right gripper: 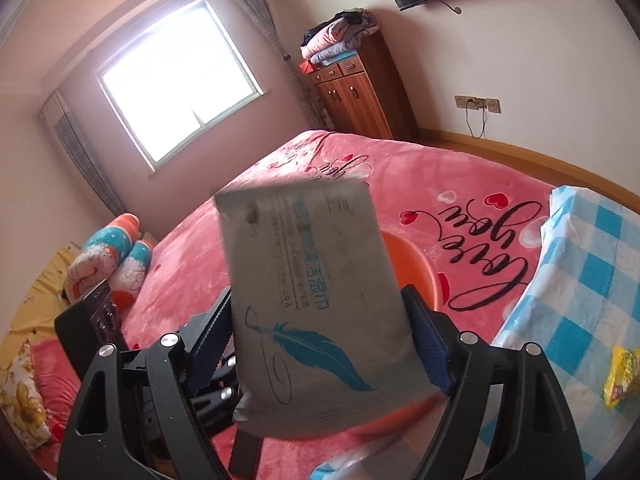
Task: Collect trash
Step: 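Open the left tool over the bucket while the right tool drops the wipes pack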
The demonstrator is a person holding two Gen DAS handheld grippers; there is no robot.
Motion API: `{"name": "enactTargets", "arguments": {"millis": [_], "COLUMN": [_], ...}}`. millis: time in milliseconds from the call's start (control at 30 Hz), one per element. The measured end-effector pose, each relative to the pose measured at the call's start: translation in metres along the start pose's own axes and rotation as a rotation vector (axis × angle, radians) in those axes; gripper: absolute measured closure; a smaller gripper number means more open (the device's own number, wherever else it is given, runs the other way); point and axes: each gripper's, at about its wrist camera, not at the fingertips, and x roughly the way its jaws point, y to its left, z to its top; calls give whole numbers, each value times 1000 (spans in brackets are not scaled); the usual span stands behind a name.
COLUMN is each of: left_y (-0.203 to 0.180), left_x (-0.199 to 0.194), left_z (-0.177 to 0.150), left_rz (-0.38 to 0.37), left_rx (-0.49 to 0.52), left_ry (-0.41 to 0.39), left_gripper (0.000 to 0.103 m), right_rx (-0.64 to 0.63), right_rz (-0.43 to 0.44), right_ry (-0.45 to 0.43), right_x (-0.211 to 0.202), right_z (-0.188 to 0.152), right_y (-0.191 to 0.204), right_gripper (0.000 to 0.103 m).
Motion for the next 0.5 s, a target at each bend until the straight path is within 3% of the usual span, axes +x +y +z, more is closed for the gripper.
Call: {"name": "enactTargets", "arguments": {"millis": [133,300,500], "left_y": [9,15,14], "left_x": [2,-1,-6], "left_z": [-6,-6,-7], "left_rz": [31,41,46], "left_rx": [-16,-26,-26], "left_ry": [11,-10,-27], "left_gripper": [22,15,15], "right_rx": [31,30,21], "right_rz": [3,-52,-140], "right_ry": [-9,-61,-118], "right_x": [9,-6,-34], "right_z": [0,-8,-29], "right_y": [-6,-17,-33], "right_gripper": [12,10,10]}}
